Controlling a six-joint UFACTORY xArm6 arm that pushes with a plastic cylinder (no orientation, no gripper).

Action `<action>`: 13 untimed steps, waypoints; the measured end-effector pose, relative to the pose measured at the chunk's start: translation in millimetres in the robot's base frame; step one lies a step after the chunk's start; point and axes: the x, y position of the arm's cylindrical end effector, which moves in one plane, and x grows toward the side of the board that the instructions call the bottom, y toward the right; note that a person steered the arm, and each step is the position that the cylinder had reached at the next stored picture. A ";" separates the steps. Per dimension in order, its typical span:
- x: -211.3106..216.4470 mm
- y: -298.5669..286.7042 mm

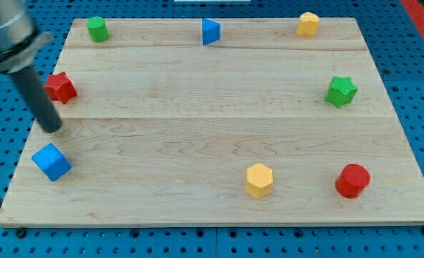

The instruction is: Move the blue cube towards the bottom center of the board

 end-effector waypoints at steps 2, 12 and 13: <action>62.9 53.5; 88.4 71.3; 78.1 144.8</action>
